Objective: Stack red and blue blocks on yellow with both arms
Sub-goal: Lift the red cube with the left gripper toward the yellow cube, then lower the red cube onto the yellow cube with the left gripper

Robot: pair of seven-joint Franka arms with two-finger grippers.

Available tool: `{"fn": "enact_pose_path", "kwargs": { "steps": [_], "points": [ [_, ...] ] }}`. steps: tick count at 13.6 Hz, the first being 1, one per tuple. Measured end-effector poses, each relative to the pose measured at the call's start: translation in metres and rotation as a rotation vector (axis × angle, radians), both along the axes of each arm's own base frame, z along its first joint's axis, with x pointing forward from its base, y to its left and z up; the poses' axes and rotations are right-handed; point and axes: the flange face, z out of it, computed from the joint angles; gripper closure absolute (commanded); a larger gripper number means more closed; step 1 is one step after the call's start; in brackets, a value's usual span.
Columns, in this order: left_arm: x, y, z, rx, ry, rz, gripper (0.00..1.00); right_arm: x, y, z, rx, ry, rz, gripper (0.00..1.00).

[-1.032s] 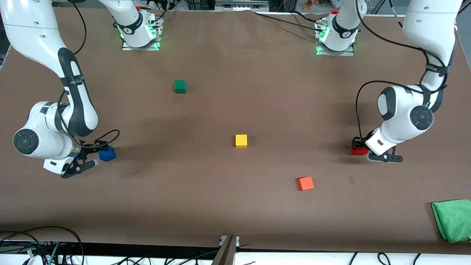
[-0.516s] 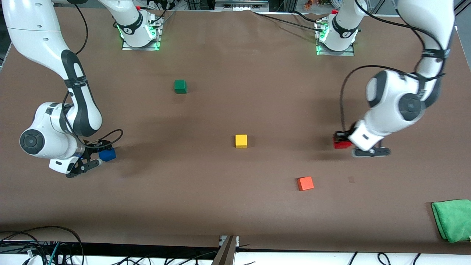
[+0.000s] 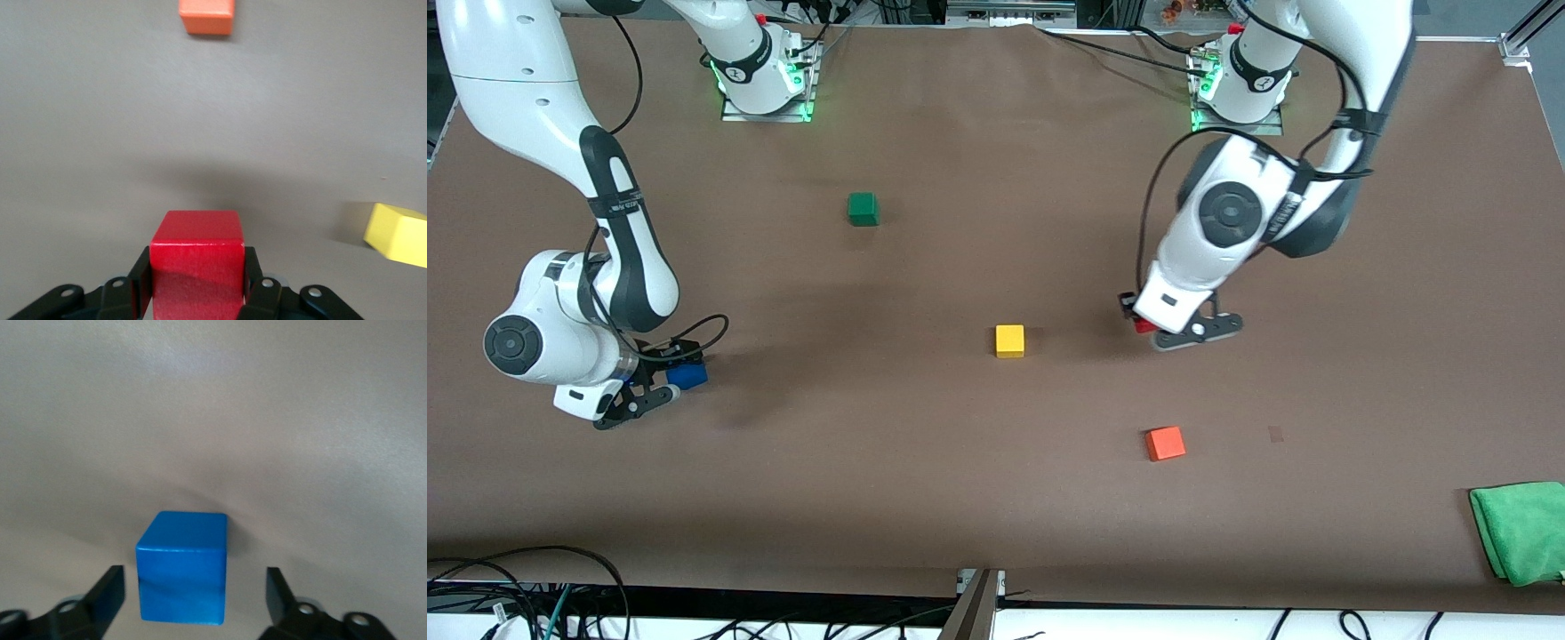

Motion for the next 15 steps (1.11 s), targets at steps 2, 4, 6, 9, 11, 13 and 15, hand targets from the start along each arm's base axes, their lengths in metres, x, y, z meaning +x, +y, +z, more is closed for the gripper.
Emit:
{"fn": "enact_pose_path", "kwargs": {
  "steps": [2, 4, 6, 9, 11, 13, 15],
  "points": [
    [0.001, -0.03, -0.001, 0.001, -0.005, 0.044, 1.0, 0.0, 0.002, 0.0, 0.003, 0.0, 0.001, 0.16],
    [0.003, -0.059, -0.009, 0.003, -0.015, 0.078, 1.0, 0.0, 0.002, 0.0, 0.004, 0.0, 0.001, 0.18],
    [0.006, -0.087, -0.017, 0.001, -0.008, 0.1, 1.0, 0.0, 0.002, -0.001, 0.004, 0.0, 0.002, 0.3],
    [0.015, -0.125, -0.02, -0.013, -0.012, 0.14, 1.0, 0.0, 0.002, -0.001, 0.005, 0.001, 0.001, 0.31],
    [0.021, -0.143, -0.01, -0.033, -0.033, 0.161, 1.0, 0.0, 0.002, -0.001, 0.005, 0.001, 0.0, 0.49],
    [0.023, -0.153, 0.0, -0.047, -0.049, 0.167, 1.0, 0.0, 0.003, -0.001, 0.006, 0.001, 0.0, 0.6],
    [0.023, -0.161, 0.0, -0.053, -0.052, 0.167, 1.0, 0.0, 0.003, -0.001, 0.006, 0.0, 0.0, 0.67]
  ]
}}
